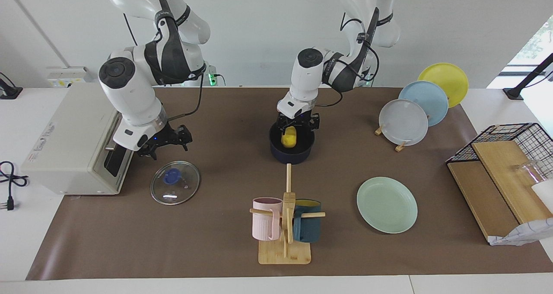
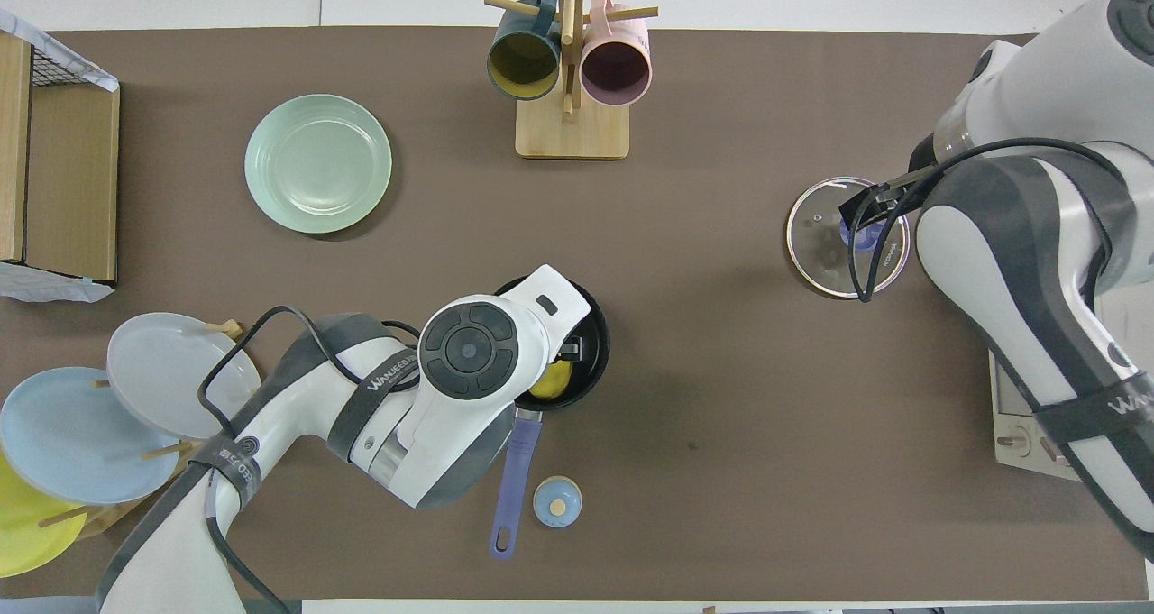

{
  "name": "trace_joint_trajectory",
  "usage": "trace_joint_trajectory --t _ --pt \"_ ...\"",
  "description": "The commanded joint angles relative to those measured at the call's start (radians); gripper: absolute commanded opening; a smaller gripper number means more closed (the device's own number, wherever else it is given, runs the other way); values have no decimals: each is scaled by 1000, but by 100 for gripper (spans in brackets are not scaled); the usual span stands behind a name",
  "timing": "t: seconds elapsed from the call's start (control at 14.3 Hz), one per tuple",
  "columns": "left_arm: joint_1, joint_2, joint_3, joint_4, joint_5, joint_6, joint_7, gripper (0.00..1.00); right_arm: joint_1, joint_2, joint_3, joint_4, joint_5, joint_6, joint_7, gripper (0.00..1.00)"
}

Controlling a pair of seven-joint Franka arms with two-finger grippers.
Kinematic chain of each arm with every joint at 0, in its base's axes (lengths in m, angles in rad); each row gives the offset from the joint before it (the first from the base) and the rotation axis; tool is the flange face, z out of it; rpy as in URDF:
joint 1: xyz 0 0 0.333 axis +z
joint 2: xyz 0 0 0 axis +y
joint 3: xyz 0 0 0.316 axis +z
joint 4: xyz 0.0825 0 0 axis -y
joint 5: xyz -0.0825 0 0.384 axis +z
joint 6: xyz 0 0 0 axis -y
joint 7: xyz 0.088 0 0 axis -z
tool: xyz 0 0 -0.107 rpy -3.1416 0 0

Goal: Transfer potato from pot to plate
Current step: 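Grasp the yellow potato with the left gripper while the right gripper withdraws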

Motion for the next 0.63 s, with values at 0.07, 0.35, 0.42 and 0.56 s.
trace_joint_trajectory --t 0.07,0.35,0.42,0.56 --pt "-31 30 17 -17 11 46 -41 100 -13 -121 4 26 41 -134 35 100" --pt "-43 48 18 -17 11 48 -45 100 141 -192 -148 23 71 -238 135 100" --pt "-46 54 18 -17 11 49 -51 100 256 -200 -277 20 74 -237 138 100" --pt "-46 57 17 -17 11 51 -57 97 355 -204 -406 14 122 -235 138 100"
